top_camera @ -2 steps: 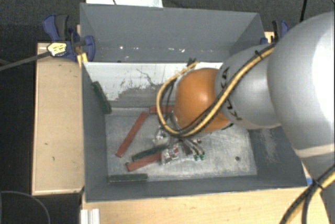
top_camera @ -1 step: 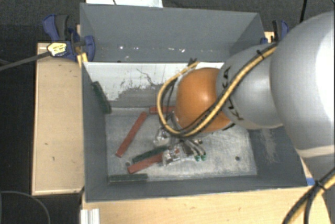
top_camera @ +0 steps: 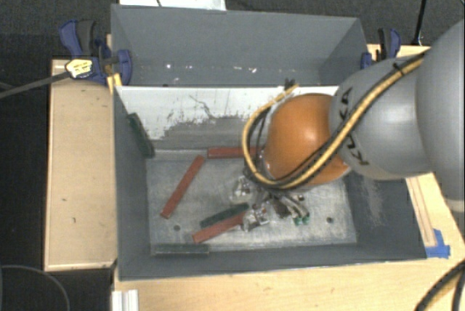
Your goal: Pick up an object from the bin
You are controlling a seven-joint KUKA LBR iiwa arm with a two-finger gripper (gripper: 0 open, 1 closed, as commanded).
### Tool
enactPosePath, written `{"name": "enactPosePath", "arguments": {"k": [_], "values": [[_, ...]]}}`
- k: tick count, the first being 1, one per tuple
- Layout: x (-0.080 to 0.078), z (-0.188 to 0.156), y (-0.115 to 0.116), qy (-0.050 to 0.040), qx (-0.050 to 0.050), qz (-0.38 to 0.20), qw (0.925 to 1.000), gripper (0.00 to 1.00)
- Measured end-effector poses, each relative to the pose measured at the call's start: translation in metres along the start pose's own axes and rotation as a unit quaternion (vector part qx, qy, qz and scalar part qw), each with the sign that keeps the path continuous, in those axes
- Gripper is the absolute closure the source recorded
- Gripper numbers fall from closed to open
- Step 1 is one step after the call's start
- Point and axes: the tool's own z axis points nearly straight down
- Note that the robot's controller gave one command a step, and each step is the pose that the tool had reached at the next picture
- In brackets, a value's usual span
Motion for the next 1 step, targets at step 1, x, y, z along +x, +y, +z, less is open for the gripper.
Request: {"name": "enactPosePath", "arguments": {"k": [1], "values": [[-0.0345,-0.1122,0.0482,0.0055,0.000,0.011,0.9999,1.00]]}}
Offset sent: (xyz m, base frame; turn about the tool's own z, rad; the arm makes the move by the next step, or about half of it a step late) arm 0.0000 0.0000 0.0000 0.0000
